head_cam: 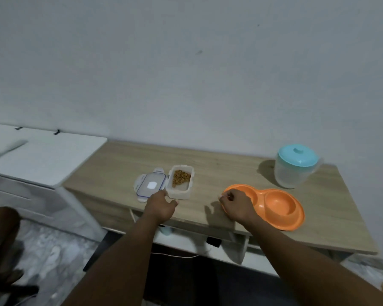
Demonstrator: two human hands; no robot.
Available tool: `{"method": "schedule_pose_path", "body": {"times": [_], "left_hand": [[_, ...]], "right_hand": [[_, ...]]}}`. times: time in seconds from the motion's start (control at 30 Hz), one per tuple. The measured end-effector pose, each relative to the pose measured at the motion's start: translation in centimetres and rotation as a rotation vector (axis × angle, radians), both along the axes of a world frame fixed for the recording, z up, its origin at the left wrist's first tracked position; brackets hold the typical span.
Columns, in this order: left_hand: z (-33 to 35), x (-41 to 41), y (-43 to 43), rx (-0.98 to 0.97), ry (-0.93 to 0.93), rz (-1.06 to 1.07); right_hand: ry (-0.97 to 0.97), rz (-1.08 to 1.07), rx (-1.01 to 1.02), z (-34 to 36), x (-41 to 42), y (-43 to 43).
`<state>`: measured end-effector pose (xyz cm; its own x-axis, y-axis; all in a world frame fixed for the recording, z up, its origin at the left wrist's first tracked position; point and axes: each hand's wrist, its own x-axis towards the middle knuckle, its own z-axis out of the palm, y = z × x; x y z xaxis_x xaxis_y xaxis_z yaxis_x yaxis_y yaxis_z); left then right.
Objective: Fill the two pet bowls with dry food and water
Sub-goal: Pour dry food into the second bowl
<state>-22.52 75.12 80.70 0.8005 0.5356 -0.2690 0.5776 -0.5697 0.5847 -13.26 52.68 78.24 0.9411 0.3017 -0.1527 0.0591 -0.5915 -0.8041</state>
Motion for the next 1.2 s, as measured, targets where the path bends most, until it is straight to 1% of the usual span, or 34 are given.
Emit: {"method": "schedule_pose_path", "body": {"times": [0.07,0.17,0.3,0.4,0.53,0.63,0.73,0.83,1.0,1.1,1.2], "left_hand": [[-0.1,0.7,1.5,0.019,0.011,-0.004],[-0.8,2.6,4.1,-0.005,0.036,-0.001],[-2.6,5.9,7.6,-0.024,0.070,-0.027],[-4.7,8.6,9.8,-0.095,0.089,-0.031],[-7.0,11.0,11.5,-0.252,0.072,-0.067],[-7.5,12.2,12.1,-0.271,0.064,-0.080],[-7.1,13.5,12.1,-0.311,0.033,-0.096],[-4.7,14.6,11.0,-0.368,-0.003,-0.099],[-1.1,17.4,7.4,-0.572,-0.114,-0.078],[0.3,18.7,3.9,-0.629,-0.156,-0.159],[0.9,19.2,-0.4,-0.676,-0.144,-0.270]], "right_hand": [[0.067,0.005,0.054,0.2,0.4,2.4],[0.148,-0.012,0.096,-0.3,2.0,6.1],[0.250,-0.091,0.126,-2.0,4.6,10.7],[0.293,-0.139,0.117,-3.6,6.1,13.3],[0.354,-0.139,0.128,-5.6,6.8,15.4],[0.372,-0.154,0.154,-6.3,6.9,16.3],[0.376,-0.190,0.225,-5.5,7.2,16.3],[0.362,-0.278,0.342,-4.0,7.9,15.7],[0.336,-0.494,0.607,-0.7,9.3,13.0],[0.310,-0.587,0.717,1.0,9.2,10.2],[0.301,-0.653,0.785,2.0,8.3,6.6]]}}
